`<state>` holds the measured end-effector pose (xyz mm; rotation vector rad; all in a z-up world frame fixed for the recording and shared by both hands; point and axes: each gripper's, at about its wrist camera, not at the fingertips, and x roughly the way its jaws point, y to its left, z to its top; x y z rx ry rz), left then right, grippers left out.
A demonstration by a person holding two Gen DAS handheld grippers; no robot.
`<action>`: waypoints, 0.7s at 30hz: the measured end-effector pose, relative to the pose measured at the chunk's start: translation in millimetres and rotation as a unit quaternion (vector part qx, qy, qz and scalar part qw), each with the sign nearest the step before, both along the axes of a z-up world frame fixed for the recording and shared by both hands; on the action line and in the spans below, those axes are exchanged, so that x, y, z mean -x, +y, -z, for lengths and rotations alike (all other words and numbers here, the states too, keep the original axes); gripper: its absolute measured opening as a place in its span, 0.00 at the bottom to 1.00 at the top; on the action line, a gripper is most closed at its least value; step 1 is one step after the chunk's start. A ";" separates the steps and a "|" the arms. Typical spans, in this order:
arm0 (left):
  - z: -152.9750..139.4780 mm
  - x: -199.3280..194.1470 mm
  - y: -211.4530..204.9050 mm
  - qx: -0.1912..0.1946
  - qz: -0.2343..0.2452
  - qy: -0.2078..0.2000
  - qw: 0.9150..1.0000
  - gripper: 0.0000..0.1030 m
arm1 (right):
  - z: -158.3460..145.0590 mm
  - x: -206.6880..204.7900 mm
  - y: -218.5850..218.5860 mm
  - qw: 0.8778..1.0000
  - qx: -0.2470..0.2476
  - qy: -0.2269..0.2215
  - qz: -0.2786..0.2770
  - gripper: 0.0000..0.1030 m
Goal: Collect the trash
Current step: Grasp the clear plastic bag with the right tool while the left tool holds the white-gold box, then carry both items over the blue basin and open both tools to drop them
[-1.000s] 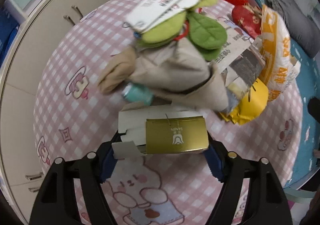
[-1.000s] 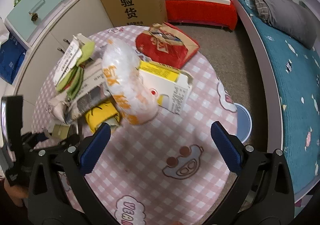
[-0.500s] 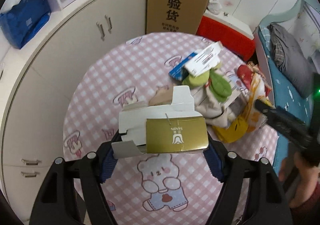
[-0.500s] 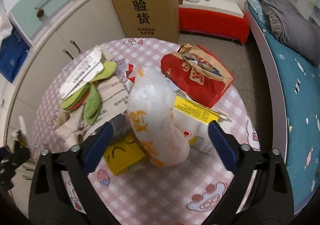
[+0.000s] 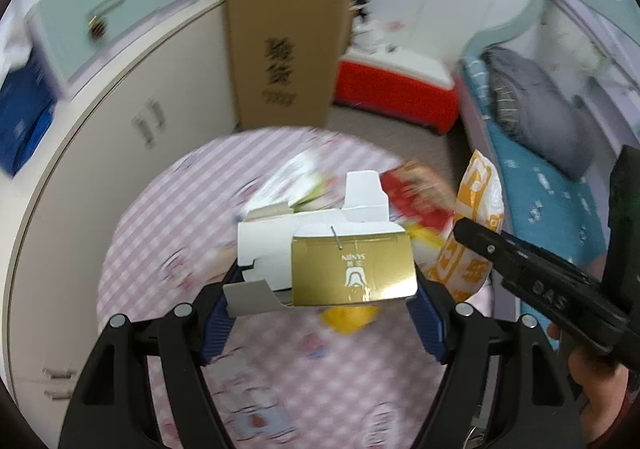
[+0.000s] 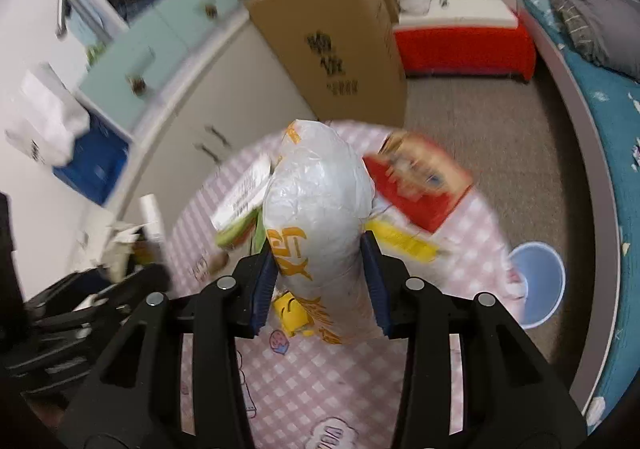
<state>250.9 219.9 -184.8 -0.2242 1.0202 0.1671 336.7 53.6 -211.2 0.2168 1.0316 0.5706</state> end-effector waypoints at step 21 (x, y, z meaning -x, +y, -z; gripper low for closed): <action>74.9 -163.7 -294.3 0.054 0.106 0.112 0.987 0.72 | 93.7 -107.6 -306.8 0.988 0.070 0.115 0.069 0.67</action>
